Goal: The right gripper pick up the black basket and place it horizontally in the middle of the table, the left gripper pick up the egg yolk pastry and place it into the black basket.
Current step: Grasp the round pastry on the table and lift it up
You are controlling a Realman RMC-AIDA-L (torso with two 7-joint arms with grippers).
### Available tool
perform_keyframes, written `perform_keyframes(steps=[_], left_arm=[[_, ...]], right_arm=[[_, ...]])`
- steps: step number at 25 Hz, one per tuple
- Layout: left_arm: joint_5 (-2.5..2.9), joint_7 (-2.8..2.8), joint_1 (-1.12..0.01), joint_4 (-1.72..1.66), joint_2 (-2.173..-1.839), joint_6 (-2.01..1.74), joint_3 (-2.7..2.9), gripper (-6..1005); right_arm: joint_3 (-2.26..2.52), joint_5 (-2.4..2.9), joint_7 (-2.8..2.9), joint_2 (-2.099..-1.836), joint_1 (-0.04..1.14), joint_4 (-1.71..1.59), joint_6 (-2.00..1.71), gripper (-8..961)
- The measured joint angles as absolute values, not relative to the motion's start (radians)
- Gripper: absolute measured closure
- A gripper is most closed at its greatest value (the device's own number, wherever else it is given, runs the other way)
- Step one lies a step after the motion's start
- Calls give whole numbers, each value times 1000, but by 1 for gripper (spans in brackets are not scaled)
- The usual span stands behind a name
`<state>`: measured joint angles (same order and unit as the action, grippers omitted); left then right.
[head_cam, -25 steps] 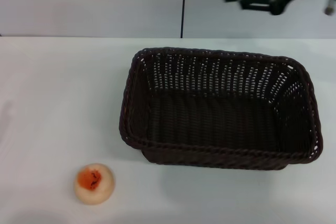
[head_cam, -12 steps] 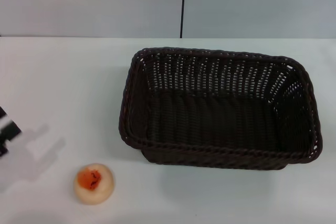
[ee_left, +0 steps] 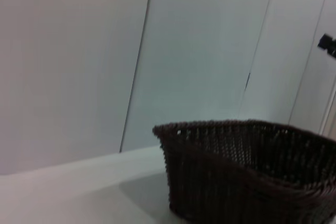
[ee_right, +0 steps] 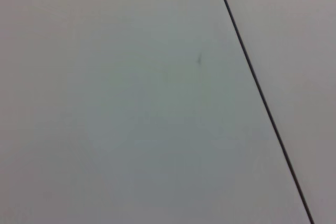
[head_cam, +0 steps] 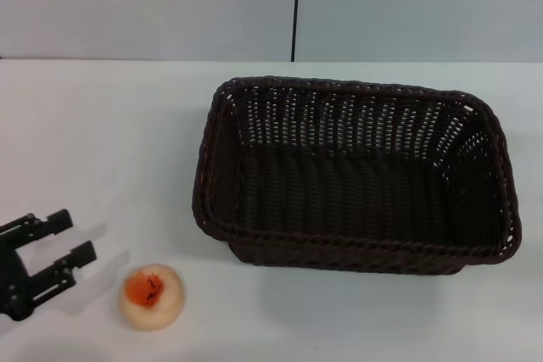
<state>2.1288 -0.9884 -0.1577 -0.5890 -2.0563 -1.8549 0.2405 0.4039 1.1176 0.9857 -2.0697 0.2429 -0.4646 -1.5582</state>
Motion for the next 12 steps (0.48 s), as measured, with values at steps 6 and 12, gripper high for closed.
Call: perform_keyframes(steps=[6, 12], left_arm=[[2154, -985, -183, -567, -2058, -1776, 306, 429], [2156, -995, -189, -558, -2059, -1756, 388, 429]], right_arm=[[344, 1110, 983, -2070, 251, -425, -1555, 552], [337, 1109, 983, -2070, 251, -417, -1536, 552]])
